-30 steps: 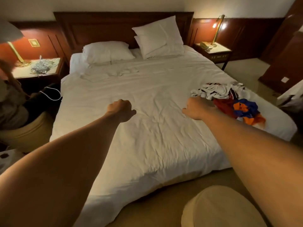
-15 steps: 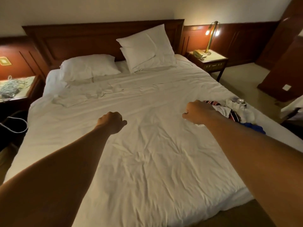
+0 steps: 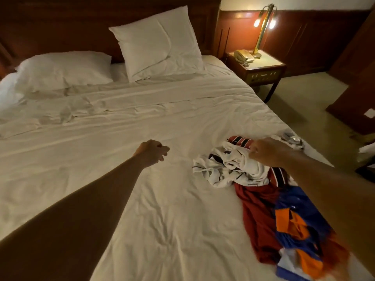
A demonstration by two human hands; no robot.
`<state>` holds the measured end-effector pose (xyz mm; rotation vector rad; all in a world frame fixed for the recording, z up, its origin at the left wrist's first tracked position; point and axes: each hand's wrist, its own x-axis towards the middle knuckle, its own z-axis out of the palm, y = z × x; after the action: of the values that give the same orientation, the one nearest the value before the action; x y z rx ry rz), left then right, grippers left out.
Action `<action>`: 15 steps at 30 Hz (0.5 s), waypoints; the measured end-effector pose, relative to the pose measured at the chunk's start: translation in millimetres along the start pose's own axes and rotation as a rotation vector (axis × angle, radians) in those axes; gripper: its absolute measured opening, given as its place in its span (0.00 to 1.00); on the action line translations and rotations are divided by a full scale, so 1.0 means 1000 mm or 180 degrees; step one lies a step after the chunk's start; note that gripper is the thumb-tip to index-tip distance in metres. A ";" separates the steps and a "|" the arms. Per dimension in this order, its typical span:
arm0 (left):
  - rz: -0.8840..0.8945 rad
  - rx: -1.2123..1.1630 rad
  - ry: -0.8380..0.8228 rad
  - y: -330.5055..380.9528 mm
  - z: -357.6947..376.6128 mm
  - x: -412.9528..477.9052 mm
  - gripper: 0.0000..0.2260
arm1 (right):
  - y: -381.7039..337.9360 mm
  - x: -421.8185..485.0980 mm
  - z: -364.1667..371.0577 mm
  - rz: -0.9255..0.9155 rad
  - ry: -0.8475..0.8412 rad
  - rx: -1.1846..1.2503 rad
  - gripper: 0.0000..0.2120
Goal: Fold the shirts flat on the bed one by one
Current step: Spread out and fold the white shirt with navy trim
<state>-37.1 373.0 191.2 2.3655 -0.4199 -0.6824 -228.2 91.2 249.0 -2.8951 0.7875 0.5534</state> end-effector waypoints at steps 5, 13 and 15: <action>-0.0132 0.0025 -0.0123 0.038 0.147 0.115 0.16 | 0.093 0.121 0.088 -0.0314 0.0110 0.0352 0.21; -0.0460 0.1129 -0.0444 0.021 0.303 0.222 0.32 | 0.131 0.232 0.208 -0.0783 0.0120 0.0228 0.42; -0.0416 0.1030 0.0080 0.016 0.321 0.226 0.27 | 0.131 0.240 0.223 -0.0903 0.0601 0.0234 0.35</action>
<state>-36.6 103.4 -94.6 2.7238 -0.3914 -0.6856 -173.5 -95.0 -45.7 -2.9460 0.3919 0.2200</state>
